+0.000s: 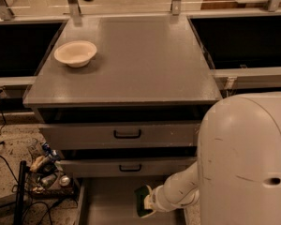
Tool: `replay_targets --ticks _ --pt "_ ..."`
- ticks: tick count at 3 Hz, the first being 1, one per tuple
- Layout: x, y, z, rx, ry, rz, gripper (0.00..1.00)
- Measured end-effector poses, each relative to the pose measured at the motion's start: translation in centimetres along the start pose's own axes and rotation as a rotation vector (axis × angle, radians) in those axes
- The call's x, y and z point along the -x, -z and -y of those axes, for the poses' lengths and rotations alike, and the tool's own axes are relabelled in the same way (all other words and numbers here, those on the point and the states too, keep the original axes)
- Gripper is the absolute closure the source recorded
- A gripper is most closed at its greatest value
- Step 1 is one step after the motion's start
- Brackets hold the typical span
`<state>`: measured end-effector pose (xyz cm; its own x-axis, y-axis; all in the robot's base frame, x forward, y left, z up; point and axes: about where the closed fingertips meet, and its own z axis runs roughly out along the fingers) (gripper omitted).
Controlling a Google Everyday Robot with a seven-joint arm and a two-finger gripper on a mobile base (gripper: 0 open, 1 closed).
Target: Pick sponge from bottom drawer and place on counter
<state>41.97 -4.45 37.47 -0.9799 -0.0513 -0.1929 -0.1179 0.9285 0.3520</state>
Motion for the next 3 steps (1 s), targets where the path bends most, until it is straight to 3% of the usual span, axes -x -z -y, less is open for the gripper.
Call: replay_targets --ticks 1,2,3 --pt "0.0 0.0 0.0 0.001 0.0 0.0 1.0" --pt "0.7 2.4 0.5 -0.022 -0.012 0.045 1.0" --pt "1.2 9.1 2.0 -0.11 -0.054 0.171 1.0"
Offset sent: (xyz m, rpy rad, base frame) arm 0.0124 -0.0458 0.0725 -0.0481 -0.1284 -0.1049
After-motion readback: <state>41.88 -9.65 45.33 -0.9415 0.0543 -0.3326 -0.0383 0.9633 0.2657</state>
